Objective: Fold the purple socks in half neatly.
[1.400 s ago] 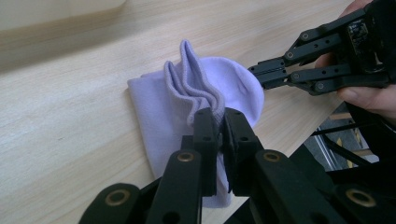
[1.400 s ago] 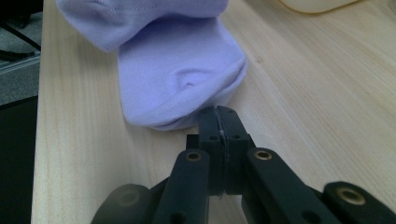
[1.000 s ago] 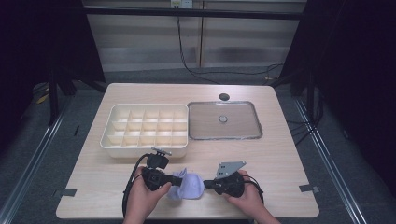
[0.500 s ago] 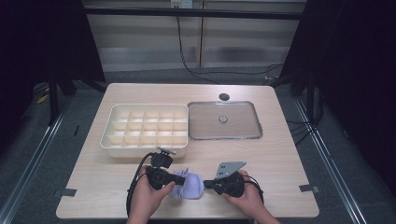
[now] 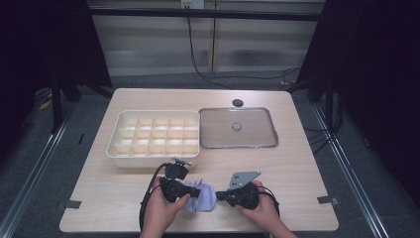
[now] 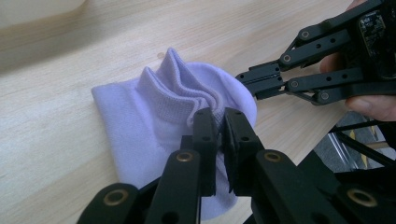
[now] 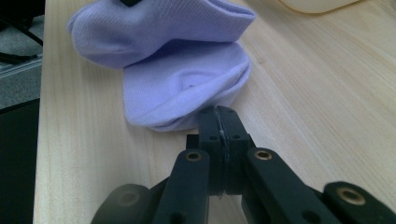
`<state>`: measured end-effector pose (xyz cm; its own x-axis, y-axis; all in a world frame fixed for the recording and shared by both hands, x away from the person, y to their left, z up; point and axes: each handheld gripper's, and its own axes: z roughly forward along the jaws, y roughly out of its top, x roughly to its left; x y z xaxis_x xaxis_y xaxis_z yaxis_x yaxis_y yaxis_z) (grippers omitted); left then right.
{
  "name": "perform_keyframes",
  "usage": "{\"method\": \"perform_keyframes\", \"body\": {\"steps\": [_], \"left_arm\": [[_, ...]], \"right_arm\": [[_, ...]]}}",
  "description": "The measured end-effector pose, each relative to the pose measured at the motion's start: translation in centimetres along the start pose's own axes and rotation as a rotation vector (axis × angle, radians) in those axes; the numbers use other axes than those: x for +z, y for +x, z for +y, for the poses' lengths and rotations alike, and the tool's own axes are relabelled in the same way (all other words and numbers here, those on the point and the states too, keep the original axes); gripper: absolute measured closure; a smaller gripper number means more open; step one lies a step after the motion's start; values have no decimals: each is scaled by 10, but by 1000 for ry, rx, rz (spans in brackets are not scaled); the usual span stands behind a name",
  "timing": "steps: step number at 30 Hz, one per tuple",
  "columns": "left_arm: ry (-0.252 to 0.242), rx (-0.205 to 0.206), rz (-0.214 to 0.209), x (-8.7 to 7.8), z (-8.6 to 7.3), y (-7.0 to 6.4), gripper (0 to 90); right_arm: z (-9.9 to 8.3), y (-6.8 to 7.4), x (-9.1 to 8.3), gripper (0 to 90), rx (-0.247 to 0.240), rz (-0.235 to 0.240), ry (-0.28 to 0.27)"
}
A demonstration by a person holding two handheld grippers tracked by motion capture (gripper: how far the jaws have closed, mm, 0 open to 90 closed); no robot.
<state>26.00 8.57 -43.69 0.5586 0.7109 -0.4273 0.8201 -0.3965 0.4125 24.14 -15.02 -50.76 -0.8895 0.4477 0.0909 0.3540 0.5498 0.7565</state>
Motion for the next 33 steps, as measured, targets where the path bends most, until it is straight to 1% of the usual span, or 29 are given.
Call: {"method": "perform_keyframes", "body": {"steps": [3, 7, 8, 9, 11, 12, 13, 14, 15, 16, 17, 21, 22, 23, 24, 25, 26, 29, 32, 33], "left_arm": [[4, 0, 0, 3, 1, -2, 840], [16, 6, -9, 8, 2, -3, 839], [11, -1, -9, 9, 1, -4, 839], [21, 12, -6, 10, 1, -4, 839], [23, 8, -12, 12, 1, -5, 839], [31, 21, -8, 13, 1, -5, 839], [20, 7, -11, 15, 1, -7, 839], [20, 7, -11, 15, 1, -7, 838], [27, 13, -10, 15, 1, -7, 838], [37, 29, -6, 14, 1, -6, 837], [26, 14, -6, 16, 1, -8, 836], [23, 19, -9, 19, 0, -10, 836], [29, 24, -15, 19, 0, -10, 836], [27, 20, -15, 20, 0, -10, 835], [33, 32, -13, 21, -1, -10, 834], [29, 23, -17, 22, -1, -11, 831], [30, 25, -18, 23, -1, -11, 831], [47, 33, -13, 24, -1, -11, 827], [46, 25, -10, 26, 0, -14, 827], [47, 33, -9, 26, 0, -14, 827]], "right_arm": [[0, 0, 0, 896, -3, -5, 3], [0, 0, 1, 896, -1, 2, -2], [1, 0, 1, 896, -1, 2, -2], [1, 1, 1, 896, 1, 0, 0], [1, 1, 1, 896, 1, 0, 0], [1, 1, 1, 896, -1, -2, -1], [1, 1, 1, 896, 2, -1, 0], [1, 1, 1, 896, 2, -1, 0], [1, 1, 1, 896, 2, -2, -1], [1, 1, 1, 896, -8, -2, -1], [1, 1, 1, 896, -4, -2, 0], [1, 1, 1, 896, -10, -2, -2], [1, 1, 1, 896, -9, 0, -1], [1, 1, 1, 896, -6, 1, 0], [1, 1, 1, 896, -10, 1, -1], [1, 1, 1, 896, -10, 1, -1], [1, 1, 1, 896, -7, 1, 0], [1, 1, 1, 895, -9, 2, -1], [1, 1, 1, 895, -6, 2, -2], [1, 2, 1, 896, -7, 1, -3]]}}
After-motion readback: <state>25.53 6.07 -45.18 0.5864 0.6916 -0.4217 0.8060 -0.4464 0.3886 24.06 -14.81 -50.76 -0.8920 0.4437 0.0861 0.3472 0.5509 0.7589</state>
